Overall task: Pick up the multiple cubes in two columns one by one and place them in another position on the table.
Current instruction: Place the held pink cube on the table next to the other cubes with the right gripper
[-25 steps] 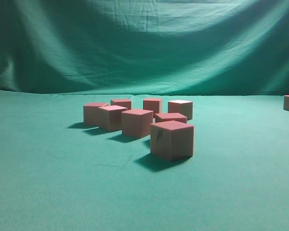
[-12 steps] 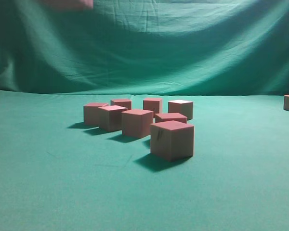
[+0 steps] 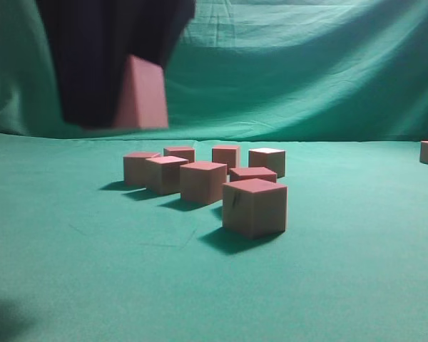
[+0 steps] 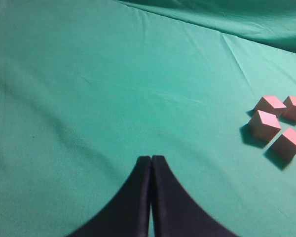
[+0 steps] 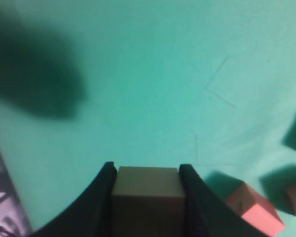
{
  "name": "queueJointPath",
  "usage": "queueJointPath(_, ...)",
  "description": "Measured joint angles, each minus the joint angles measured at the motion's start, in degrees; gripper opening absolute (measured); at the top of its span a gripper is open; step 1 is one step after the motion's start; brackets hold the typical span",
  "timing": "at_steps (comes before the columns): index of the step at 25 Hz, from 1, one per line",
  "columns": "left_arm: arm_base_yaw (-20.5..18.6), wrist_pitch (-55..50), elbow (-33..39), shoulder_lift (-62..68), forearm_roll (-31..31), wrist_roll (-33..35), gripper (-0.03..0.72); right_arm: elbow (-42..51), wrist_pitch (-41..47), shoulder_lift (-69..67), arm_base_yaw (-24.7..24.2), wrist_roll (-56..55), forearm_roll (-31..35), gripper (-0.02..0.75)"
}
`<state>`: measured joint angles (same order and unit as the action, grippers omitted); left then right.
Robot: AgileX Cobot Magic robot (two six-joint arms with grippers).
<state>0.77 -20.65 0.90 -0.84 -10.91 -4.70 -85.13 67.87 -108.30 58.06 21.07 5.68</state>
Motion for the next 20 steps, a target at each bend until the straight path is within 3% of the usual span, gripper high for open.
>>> queueJointPath(12,0.0,0.0,0.0,0.0,0.0,0.0,0.0,9.7,-15.51,0.72,-1.85,0.68,-2.52,0.262)
queueJointPath(20,0.0,0.0,0.0,0.0,0.0,0.0,0.0,10.56,-17.2,-0.2,-2.83,0.72,-2.65,0.262)
